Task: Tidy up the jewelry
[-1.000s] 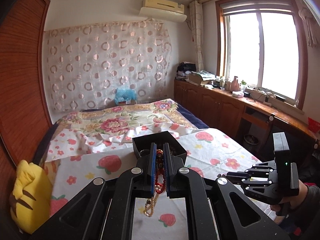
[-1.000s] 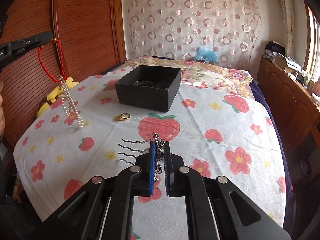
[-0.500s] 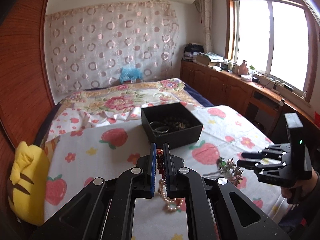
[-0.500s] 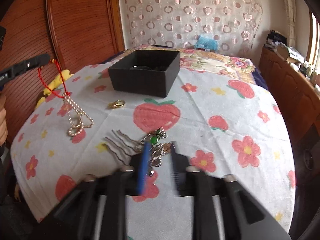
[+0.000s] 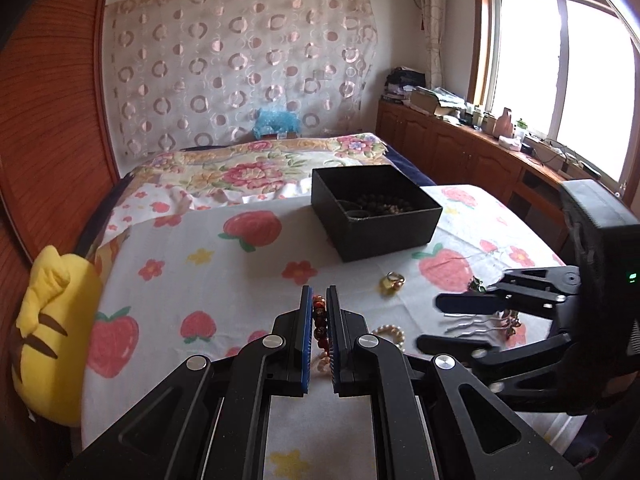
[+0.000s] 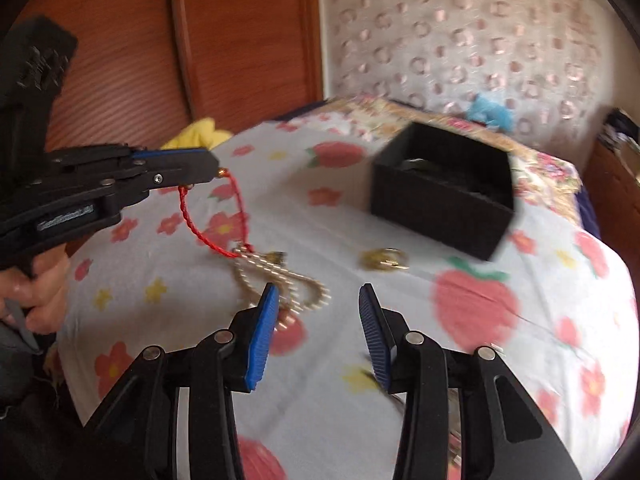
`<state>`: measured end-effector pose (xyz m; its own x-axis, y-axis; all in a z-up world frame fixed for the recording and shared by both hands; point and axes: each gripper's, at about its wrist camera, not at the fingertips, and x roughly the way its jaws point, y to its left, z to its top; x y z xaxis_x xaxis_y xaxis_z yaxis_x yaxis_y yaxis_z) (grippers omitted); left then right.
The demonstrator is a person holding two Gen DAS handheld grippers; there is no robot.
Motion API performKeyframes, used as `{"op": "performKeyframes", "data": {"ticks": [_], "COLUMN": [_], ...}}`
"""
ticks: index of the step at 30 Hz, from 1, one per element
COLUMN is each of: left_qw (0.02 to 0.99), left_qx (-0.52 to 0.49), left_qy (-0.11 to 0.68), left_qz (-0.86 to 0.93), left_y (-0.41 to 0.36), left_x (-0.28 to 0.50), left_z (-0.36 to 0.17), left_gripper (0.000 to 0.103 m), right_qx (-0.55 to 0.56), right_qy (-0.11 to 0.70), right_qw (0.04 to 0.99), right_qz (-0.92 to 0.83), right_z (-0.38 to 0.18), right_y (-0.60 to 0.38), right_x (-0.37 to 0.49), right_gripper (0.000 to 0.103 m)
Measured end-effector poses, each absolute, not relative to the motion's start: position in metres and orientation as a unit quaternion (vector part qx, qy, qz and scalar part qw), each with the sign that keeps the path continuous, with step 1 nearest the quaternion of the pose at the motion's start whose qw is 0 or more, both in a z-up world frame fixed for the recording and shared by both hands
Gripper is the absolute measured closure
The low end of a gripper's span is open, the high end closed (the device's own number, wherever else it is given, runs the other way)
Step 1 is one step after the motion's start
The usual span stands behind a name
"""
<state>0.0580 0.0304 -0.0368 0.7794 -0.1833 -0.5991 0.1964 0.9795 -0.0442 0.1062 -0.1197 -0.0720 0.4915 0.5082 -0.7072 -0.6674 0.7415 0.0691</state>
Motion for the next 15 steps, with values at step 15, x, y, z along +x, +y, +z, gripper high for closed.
{"op": "performKeyframes", "data": {"ticks": [15], "left_qw": [0.941], "left_qx": [-0.004], "left_qy": [0.323], "left_qz": [-0.095], "left_y": [0.046], "left_x": [0.054], "left_z": [-0.049], "left_gripper": [0.097], "right_qx": [-0.16], "right_qy": [0.36], "right_qw": [0.864], "right_qz": [0.312], "right_z": [-0.062], "right_y": [-0.11], "right_x": [0.118], "right_gripper": [0.1]}}
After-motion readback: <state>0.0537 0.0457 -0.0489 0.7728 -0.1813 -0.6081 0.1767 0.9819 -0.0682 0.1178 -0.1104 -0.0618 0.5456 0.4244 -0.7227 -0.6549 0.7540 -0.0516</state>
